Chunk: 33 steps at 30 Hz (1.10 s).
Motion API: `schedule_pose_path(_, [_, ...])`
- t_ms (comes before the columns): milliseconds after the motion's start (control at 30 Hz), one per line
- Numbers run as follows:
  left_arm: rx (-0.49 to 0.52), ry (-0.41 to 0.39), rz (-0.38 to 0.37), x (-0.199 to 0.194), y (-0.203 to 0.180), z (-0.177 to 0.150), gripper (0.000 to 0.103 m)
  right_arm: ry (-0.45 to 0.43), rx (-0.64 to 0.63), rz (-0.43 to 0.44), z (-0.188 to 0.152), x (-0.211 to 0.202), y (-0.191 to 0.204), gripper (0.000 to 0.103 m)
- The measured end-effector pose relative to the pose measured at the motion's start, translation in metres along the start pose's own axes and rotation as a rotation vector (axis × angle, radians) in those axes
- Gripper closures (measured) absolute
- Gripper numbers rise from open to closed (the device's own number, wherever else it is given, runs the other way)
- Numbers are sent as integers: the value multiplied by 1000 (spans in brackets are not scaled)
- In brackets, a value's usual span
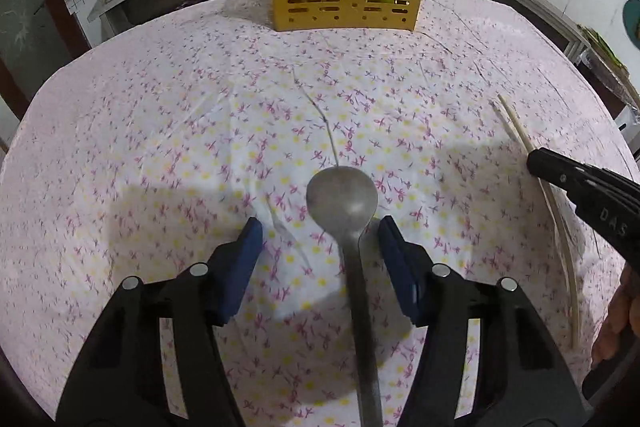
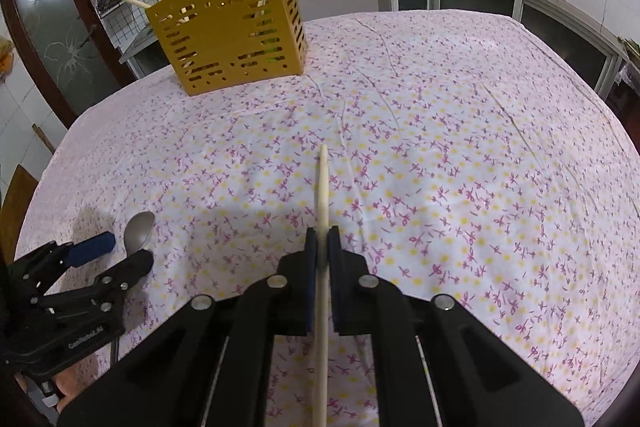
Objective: Organize utensils
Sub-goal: 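Close left tool on the spoon handle while right tool grasps the chopstick, then lift the spoon with left tool while right tool carries the chopstick to the caddy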
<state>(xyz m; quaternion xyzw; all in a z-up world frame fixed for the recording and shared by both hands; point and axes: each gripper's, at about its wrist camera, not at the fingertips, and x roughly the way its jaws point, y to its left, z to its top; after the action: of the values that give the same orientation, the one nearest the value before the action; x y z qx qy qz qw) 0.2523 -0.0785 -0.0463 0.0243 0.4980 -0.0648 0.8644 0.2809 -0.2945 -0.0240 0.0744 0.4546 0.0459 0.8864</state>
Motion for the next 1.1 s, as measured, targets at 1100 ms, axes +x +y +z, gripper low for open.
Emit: schedule_pose_path(1100, [73,-312,-69,-71,19,44,69,-253,20,119,28,-54,2,97])
